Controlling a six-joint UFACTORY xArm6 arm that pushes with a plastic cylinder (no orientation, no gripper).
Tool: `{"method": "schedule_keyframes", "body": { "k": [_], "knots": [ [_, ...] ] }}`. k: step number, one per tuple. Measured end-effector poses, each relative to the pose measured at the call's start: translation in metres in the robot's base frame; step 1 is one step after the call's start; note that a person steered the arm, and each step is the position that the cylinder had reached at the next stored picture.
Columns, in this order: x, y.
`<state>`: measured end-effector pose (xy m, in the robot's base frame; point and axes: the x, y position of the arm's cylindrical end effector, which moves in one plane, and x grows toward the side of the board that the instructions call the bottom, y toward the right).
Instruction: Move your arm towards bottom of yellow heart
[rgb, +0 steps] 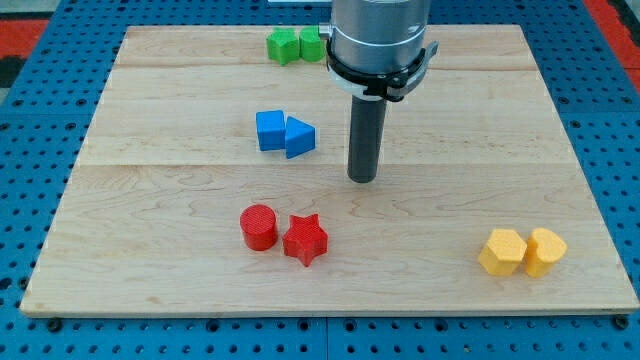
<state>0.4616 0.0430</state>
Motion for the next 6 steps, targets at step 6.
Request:
{"method": "schedule_keyframes", "body": {
  "k": [6],
  "knots": [
    [0.125,0.228]
  ]
}}
